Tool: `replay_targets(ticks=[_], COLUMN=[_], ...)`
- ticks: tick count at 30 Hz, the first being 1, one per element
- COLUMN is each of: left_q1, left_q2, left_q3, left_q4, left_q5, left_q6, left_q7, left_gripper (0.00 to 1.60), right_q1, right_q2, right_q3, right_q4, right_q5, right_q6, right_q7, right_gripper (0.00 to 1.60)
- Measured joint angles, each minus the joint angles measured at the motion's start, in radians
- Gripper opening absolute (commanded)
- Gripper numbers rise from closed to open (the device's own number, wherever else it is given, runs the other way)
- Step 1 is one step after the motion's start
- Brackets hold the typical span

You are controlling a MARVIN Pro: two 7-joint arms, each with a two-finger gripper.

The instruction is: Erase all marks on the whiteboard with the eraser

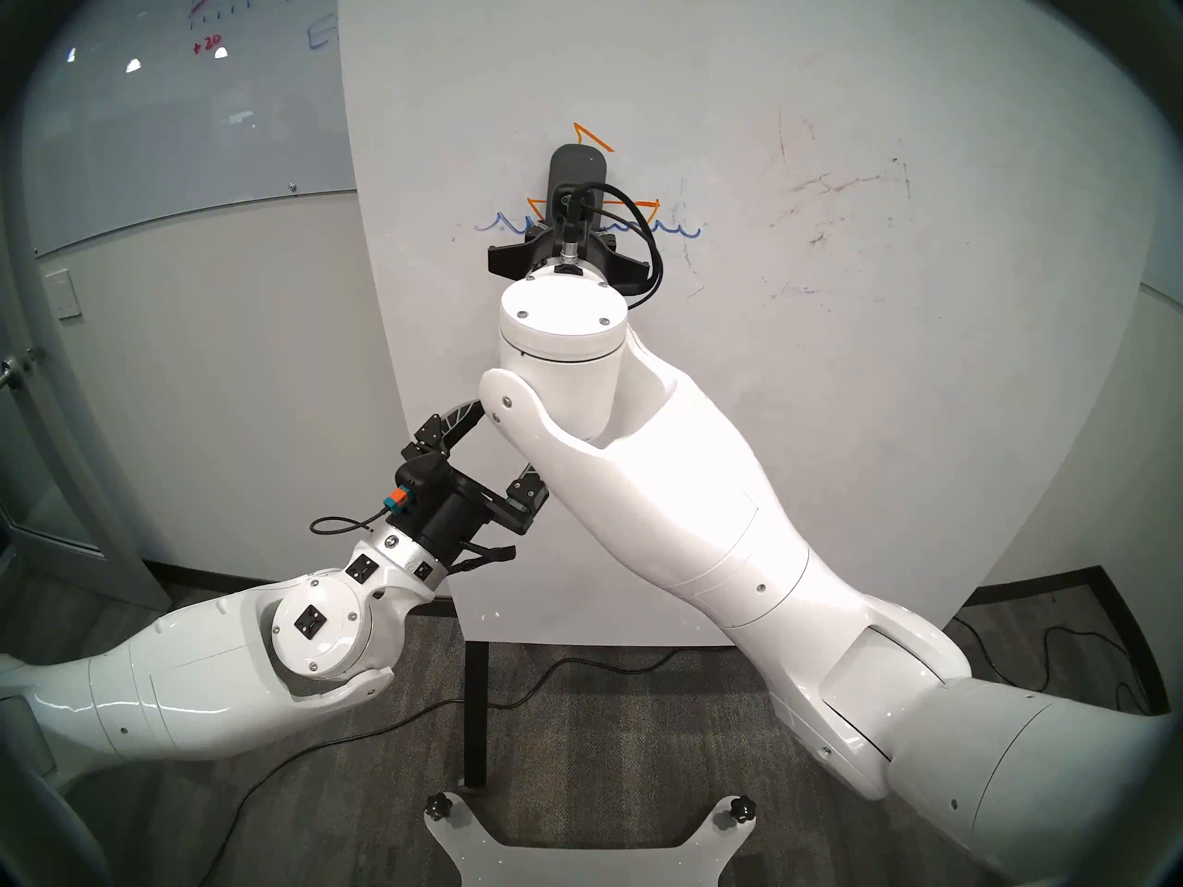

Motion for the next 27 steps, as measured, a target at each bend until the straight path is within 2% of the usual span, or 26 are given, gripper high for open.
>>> replay_targets(ticks=[7,14,27], left_q1=[0.000,0.000,0.000], left_q2=[0.000,0.000,0.000], left_q3=[0.000,0.000,0.001], left_q4=[0.000,0.000,0.000], left_q5=[0.000,0.000,0.000], left_q6=[0.000,0.000,0.000], left_q7=[0.000,0.000,0.000], left_gripper=[1.60,1.60,1.60], right_q1=[0.008,0.010,-0.023], right_q2=[-0.041,-0.048,0.040], right_q3=[-0.030,-0.001,0.087], right_q4=[0.048,0.045,-0.092], right_q5=[-0.004,-0.008,-0.013], right_q6=[-0.024,-0.042,-0.015], right_q7=[0.004,-0.014,-0.057], right_gripper=[0.00,0.00,0.00])
